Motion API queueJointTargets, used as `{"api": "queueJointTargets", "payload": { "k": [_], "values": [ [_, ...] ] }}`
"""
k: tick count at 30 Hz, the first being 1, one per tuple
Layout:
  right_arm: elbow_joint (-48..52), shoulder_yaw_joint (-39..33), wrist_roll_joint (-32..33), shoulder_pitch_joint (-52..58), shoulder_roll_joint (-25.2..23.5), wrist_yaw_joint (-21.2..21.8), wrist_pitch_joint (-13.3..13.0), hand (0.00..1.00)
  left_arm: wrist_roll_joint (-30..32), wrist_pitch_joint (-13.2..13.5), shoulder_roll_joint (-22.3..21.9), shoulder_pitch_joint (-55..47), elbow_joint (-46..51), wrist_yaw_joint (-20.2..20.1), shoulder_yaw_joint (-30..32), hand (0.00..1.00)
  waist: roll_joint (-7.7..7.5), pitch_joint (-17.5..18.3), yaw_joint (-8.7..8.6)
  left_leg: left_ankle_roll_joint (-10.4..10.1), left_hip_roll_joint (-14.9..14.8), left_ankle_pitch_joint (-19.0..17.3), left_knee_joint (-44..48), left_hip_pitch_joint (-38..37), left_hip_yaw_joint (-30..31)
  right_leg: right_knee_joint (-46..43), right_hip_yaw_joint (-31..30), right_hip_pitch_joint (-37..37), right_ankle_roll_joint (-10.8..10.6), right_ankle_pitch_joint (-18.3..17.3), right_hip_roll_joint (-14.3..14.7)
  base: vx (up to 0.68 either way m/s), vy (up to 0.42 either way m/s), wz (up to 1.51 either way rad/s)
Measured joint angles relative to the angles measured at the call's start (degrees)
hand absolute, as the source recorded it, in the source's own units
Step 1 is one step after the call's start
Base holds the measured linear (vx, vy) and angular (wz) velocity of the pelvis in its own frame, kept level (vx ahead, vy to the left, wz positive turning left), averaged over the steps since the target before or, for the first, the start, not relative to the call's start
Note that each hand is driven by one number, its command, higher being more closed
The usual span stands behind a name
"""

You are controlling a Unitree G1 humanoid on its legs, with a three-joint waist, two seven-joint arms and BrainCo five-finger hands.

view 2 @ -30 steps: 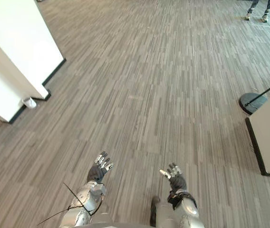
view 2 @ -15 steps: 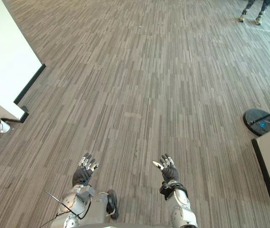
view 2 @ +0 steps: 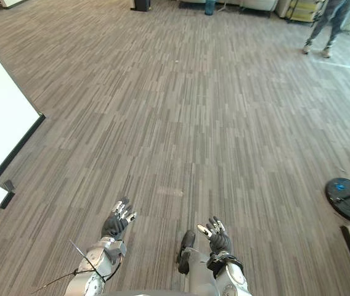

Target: Organize washtable

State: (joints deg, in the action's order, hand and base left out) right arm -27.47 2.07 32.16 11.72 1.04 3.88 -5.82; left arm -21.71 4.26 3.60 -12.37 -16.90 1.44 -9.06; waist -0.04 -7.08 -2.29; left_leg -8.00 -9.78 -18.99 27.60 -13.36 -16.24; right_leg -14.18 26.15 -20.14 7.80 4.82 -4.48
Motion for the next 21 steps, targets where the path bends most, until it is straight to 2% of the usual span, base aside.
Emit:
{"api": "queueJointTargets", "payload": {
  "k": [1,2,3,4,6,7,8,9,10,11,12,14,15,16,17,18,19,20,21],
  "values": [
    [0.1,-0.9,0.1,-0.6,1.0,-0.1,0.0,0.00,0.0,0.0,-1.3,-0.1,-0.6,0.1,0.3,0.00,3.67,-1.2,0.30,-1.0,-5.8,7.0,17.4,6.1,2.6,1.0,0.0,3.7,0.6,-0.7,4.0,0.71,-0.263,-0.32],
    [0.1,-1.1,0.5,-0.8,1.7,-0.3,0.0,0.00,-0.1,0.0,-1.8,-0.6,-0.8,0.1,0.6,0.00,5.44,-1.3,0.96,-1.1,-8.4,13.4,24.6,9.2,4.2,2.0,-0.5,5.5,0.6,-1.4,6.6,0.70,-0.169,-0.91],
    [0.2,-1.2,2.0,-2.1,2.7,-0.8,-0.2,0.00,-0.3,0.0,-3.0,-1.4,-1.7,0.3,0.8,0.00,7.89,-1.3,2.52,-2.4,-11.4,14.5,36.9,14.5,7.1,4.2,-2.9,9.4,1.3,-2.3,10.7,0.56,-0.089,-1.17],
    [0.3,-1.2,2.9,-3.1,2.8,-1.4,-0.3,0.00,-0.5,-0.2,-3.0,-1.6,-1.9,0.5,0.6,0.00,7.89,-1.8,3.06,-1.1,-12.0,13.7,43.1,18.2,8.4,5.4,-4.6,12.5,1.8,-3.0,11.9,0.68,-0.099,-1.16],
    [0.4,-1.6,3.8,-5.1,2.5,-2.2,-0.5,0.00,-0.6,-0.2,-3.5,-1.9,-1.6,0.8,2.1,0.00,5.06,-3.5,3.38,3.3,-12.1,10.9,45.1,23.8,6.7,9.2,-9.7,20.3,2.1,-3.2,12.2,0.63,-0.093,-0.93],
    [0.9,-1.5,4.0,-5.5,2.3,-2.4,-0.6,0.00,-0.8,-0.2,-3.5,-2.4,-1.5,1.0,2.8,0.00,4.22,-3.6,3.68,3.7,-11.9,10.4,41.7,25.6,6.1,10.6,-12.3,22.8,2.1,-3.2,12.1,0.68,-0.024,-1.49],
    [1.7,-1.0,4.3,-6.1,2.4,-2.4,-1.1,0.00,-1.2,-0.2,-3.5,-3.2,-1.2,1.1,3.5,0.00,3.59,-3.7,4.74,3.4,-10.5,9.0,31.3,27.3,6.1,12.5,-15.9,25.6,2.1,-3.6,11.8,0.53,0.038,-1.30],
    [1.7,-0.8,4.3,-6.3,2.4,-2.4,-1.2,0.00,-1.3,-0.3,-3.5,-3.3,-1.0,1.1,3.7,0.00,3.39,-3.8,4.88,3.6,-9.8,8.9,29.1,27.8,6.2,12.9,-16.5,26.2,1.9,-3.9,11.5,0.60,0.109,-1.40],
    [1.9,-0.3,4.1,-7.0,2.8,-2.4,-1.4,0.00,-1.3,-0.2,-3.6,-3.8,-0.4,1.1,4.3,0.00,2.95,-3.9,4.85,3.7,-7.5,8.8,19.1,29.1,7.5,14.4,-18.6,27.9,0.4,-5.6,10.6,0.46,0.180,-0.86],
    [1.8,-0.2,3.6,-6.6,3.1,-2.4,-1.4,0.00,-1.3,-0.3,-3.8,-3.8,-0.4,1.1,4.5,0.00,3.15,-3.9,4.64,3.4,-6.0,9.0,10.8,29.4,8.9,15.1,-19.7,28.9,-0.3,-6.0,10.3,0.44,0.211,-0.85],
    [1.8,-0.1,3.0,-5.5,3.4,-2.4,-1.3,0.00,-1.3,-0.3,-3.9,-3.7,-0.3,1.1,4.8,0.00,3.38,-3.8,4.47,2.9,-3.8,9.8,0.5,29.4,9.3,15.5,-20.6,30.4,-1.6,-7.1,9.5,0.42,0.260,-0.38],
    [1.8,-0.6,2.0,-3.8,3.4,-2.4,-1.2,0.00,-1.3,-0.2,-4.3,-2.8,-0.3,1.2,5.0,0.00,3.40,-3.8,4.35,2.9,-1.2,12.3,-9.4,28.7,9.1,15.7,-20.8,32.5,-3.6,-9.1,8.4,0.35,0.245,-0.12],
    [1.8,-0.6,0.9,-2.5,3.7,-2.4,-1.1,0.00,-1.3,0.0,-4.6,-2.7,-0.3,1.2,5.0,0.00,3.79,-3.3,4.48,4.9,0.0,17.0,-12.1,28.5,8.2,15.1,-20.9,33.7,-5.2,-11.2,8.1,0.39,0.292,-0.22],
    [1.3,-0.4,0.3,-2.3,3.9,-2.3,-0.7,0.00,-1.2,0.1,-4.4,-2.9,-0.2,1.2,5.3,0.00,4.35,-2.6,4.76,6.7,0.1,21.6,-10.7,27.7,7.9,13.2,-22.1,34.5,-6.7,-13.9,7.3,0.48,0.342,-0.18],
    [1.1,-0.1,0.0,-2.4,3.2,-2.4,-0.3,0.00,-1.2,0.1,-4.2,-2.9,-0.2,1.2,5.6,0.00,2.91,-2.2,4.56,7.3,1.3,20.8,-10.1,27.4,6.9,11.7,-22.0,34.2,-7.5,-15.3,5.7,0.42,0.273,-0.26],
    [1.1,0.6,-0.8,-2.1,2.4,-2.0,-0.3,0.00,-1.2,0.1,-3.9,-3.6,1.2,1.2,6.3,0.00,0.16,-1.2,4.51,8.0,3.7,18.0,-10.7,26.5,4.8,8.3,-22.3,32.8,-9.1,-18.4,2.5,0.49,0.260,-0.29],
    [0.6,1.0,-1.5,-2.0,1.8,-1.2,-0.2,0.00,-1.2,0.1,-3.9,-3.7,1.5,1.2,7.1,0.00,-1.30,-0.6,4.95,8.5,5.1,16.3,-11.2,25.4,3.0,3.3,-23.0,30.8,-10.2,-19.7,0.3,0.40,0.198,-0.44],
    [0.2,1.0,-2.0,-2.4,1.4,-1.0,-0.2,0.00,-1.2,0.1,-3.9,-3.9,1.5,1.3,7.2,0.00,-1.34,-0.7,4.94,8.8,5.3,15.7,-11.6,24.4,2.0,-0.4,-23.0,29.4,-10.3,-19.7,-0.3,0.44,0.253,-0.57],
    [-0.5,1.0,-2.7,-3.0,0.7,-0.7,-0.1,0.00,-1.2,0.1,-3.6,-4.3,1.5,1.3,6.8,0.00,-1.49,-0.7,4.72,9.4,6.2,14.8,-13.0,21.8,1.0,-10.7,-22.4,25.3,-11.1,-19.4,-1.9,0.33,0.221,-0.44]
  ]
}}
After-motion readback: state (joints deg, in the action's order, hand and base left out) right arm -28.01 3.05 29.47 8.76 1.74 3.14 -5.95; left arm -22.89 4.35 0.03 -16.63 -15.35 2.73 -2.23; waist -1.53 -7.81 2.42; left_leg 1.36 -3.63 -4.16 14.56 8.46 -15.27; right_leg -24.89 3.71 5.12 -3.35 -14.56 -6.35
